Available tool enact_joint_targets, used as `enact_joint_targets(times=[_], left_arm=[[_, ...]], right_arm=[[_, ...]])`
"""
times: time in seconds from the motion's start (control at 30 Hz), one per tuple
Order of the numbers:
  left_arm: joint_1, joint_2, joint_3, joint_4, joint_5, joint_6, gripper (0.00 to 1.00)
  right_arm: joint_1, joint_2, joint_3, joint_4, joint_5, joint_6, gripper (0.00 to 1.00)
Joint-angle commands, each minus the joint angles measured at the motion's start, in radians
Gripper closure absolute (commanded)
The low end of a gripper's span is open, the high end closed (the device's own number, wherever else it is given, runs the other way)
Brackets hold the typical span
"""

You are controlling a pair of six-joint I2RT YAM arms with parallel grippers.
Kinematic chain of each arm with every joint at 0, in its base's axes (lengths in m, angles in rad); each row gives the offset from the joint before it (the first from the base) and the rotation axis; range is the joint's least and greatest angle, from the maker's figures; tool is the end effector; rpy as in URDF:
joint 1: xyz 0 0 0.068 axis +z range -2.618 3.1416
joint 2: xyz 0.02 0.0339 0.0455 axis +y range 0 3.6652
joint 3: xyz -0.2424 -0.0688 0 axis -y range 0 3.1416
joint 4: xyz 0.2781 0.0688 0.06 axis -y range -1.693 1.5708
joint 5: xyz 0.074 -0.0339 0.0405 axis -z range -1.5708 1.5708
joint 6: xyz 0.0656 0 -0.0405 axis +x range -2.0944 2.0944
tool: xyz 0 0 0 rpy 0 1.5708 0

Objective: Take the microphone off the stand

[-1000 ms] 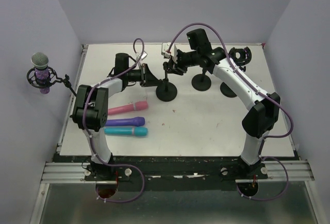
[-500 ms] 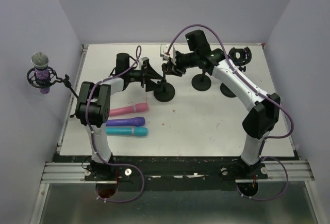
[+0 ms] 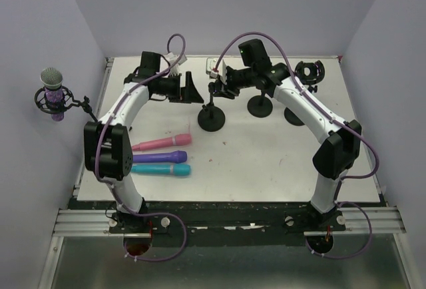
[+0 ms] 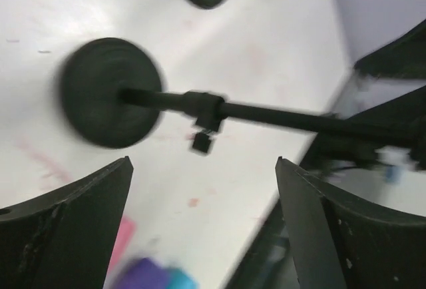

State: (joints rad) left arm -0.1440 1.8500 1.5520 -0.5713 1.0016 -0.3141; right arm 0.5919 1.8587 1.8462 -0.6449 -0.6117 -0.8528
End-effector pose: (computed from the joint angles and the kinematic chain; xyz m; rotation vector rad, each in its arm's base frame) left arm 0.4283 -0.1179 0.2387 0.2651 2.3448 -1.4256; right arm 0.3680 0.2928 0.3244 -1.6439 1.3693 0.5268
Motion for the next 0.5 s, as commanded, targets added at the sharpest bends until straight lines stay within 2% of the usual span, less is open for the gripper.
enact_joint_targets(times=[0.0,0.17,0.23,0.47], left_arm=[[0.003,-0.217,-0.218,0.083,-0.388,0.514,0.02],[-0.014,-0.472,-0.531,0.501,-0.322,0.752,0.04],[-0.038,-0.517,-0.587,0.592,-0.304,0.872,0.08],[-0.103,-0.515,-0.586,0.509,-0.207,1.227,0.19]], right_arm=[[0.009,0.016,-0.013,-0.041,-0.008,0.006,0.66],[0.009,0.028,0.001,-0.036,-0.008,0.015,0.66],[0.009,0.03,0.004,-0.039,-0.008,0.015,0.66],[0.011,0.039,0.01,-0.033,-0.003,0.02,0.67]])
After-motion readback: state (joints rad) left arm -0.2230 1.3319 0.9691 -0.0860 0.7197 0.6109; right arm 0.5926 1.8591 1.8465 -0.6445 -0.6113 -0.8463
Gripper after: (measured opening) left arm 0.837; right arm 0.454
